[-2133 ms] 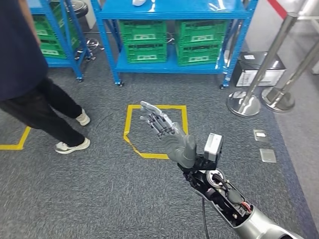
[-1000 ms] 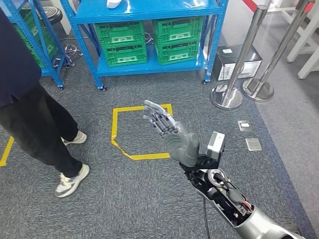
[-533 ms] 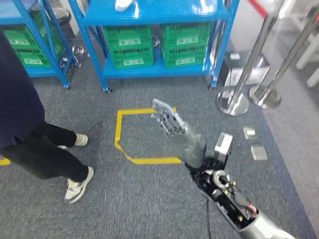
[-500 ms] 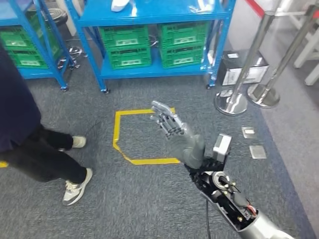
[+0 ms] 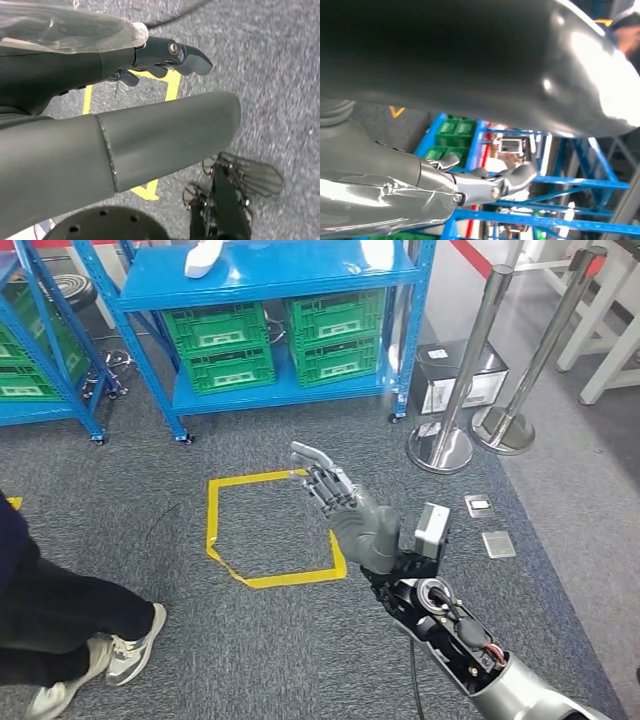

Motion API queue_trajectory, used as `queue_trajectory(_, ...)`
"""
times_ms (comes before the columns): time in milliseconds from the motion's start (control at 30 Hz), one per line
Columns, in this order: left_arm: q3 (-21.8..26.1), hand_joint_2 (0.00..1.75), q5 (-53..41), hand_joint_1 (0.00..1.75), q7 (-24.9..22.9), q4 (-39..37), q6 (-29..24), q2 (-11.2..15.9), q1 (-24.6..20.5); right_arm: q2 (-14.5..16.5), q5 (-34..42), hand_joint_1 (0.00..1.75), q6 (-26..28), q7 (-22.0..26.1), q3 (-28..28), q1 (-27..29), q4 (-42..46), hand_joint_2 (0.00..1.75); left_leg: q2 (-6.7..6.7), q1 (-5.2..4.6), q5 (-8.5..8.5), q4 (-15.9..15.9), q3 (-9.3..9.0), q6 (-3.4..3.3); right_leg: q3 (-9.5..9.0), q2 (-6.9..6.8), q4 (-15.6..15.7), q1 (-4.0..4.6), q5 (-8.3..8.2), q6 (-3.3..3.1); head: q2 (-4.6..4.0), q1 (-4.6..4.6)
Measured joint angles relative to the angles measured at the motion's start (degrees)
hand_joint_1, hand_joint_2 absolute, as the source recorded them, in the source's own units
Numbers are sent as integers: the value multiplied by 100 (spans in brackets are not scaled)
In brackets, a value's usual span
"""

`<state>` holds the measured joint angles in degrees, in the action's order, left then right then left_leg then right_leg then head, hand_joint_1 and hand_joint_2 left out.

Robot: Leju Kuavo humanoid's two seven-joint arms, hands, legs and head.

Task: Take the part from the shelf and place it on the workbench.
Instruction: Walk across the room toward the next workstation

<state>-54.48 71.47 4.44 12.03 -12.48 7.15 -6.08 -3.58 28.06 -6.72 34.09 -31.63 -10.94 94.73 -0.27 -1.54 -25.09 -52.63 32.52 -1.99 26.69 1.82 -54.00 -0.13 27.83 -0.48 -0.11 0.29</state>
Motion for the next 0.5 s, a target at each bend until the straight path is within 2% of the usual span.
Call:
queue_trajectory(67, 1, 0, 5, 0, 0, -1, -5, 3, 17, 0, -2, 0, 18, -5, 2, 9, 6, 0, 6, 31, 87, 122, -162, -61, -4, -27, -159, 5, 5, 64, 0, 7)
queue_trajectory(100, 1, 0, 8, 0, 0, -1, -7, 2, 27, 0, -2, 0, 23, -6, 3, 6, 8, 0, 21, 47, 110, 148, -255, -82, 72, -48, -346, 7, 82, 90, 0, 18)
queue_trajectory(133, 1, 0, 10, 0, 0, -1, -7, -1, 31, 0, -4, 0, 27, -9, 4, 5, 9, 0, 36, 65, 114, 164, -332, -91, 230, -71, -655, 6, 209, 116, 0, 27)
queue_trajectory(200, 1, 0, 11, 0, 0, -1, -7, -3, 26, 0, -21, 0, 38, -18, 6, 13, 9, 0, 45, 76, 40, 160, -415, -87, 693, -100, -1395, -15, 523, 170, 0, 51)
queue_trajectory(233, 1, 0, 11, 0, 0, -1, -6, -8, 28, -1, -31, 0, 48, -26, 6, 28, 9, 0, 42, 85, -5, 158, -457, -75, 907, -108, -1647, -31, 657, 199, 0, 61)
queue_trajectory(267, 0, 0, 11, 0, 0, 0, -5, -15, 35, -1, -38, 0, 61, -34, 7, 43, 9, 0, 34, 99, -56, 155, -509, -56, 1038, -116, -1710, -45, 710, 221, 0, 73)
queue_trajectory(300, -1, 0, 11, 0, 0, -1, -5, -22, 43, -2, -42, 0, 73, -42, 8, 55, 9, 0, 24, 115, -113, 150, -575, -33, 1074, -122, -1575, -60, 647, 243, 0, 84)
queue_trajectory(333, -2, 0, 10, 0, 0, 0, -5, -32, 49, -2, -49, 0, 83, -49, 9, 63, 9, 0, 12, 135, -177, 143, -652, -5, 1031, -127, -1274, -75, 457, 264, 0, 97)
queue_trajectory(367, -2, 0, 8, 0, 0, -1, -5, -38, 52, -5, -64, 0, 89, -55, 12, 69, 8, 0, -1, 149, -241, 138, -713, 29, 945, -122, -864, -95, 121, 286, 0, 118)
queue_trajectory(400, -3, 0, 4, 0, 0, -2, -5, -41, 48, -10, -79, 0, 92, -59, 17, 76, 7, 0, -13, 157, -300, 124, -765, 63, 871, -127, -506, -101, -161, 281, 0, 130)
queue_trajectory(433, -3, 0, 0, 0, 0, -2, -5, -43, 36, -14, -96, 0, 94, -64, 23, 86, 7, 0, -24, 160, -350, 124, -787, 102, 801, -129, -253, -99, -378, 249, 0, 136)
queue_trajectory(467, -3, 0, -3, 0, 0, -3, -5, -44, 25, -19, -106, 0, 96, -67, 28, 97, 13, 0, -32, 158, -377, 125, -807, 142, 767, -131, -110, -92, -504, 195, 0, 135)
queue_trajectory(500, -3, 0, -4, 0, 0, -3, -4, -45, 15, -20, -109, 0, 97, -68, 33, 105, 21, 0, -38, 156, -370, 118, -822, 179, 734, -142, -78, -74, -488, 124, 0, 124)
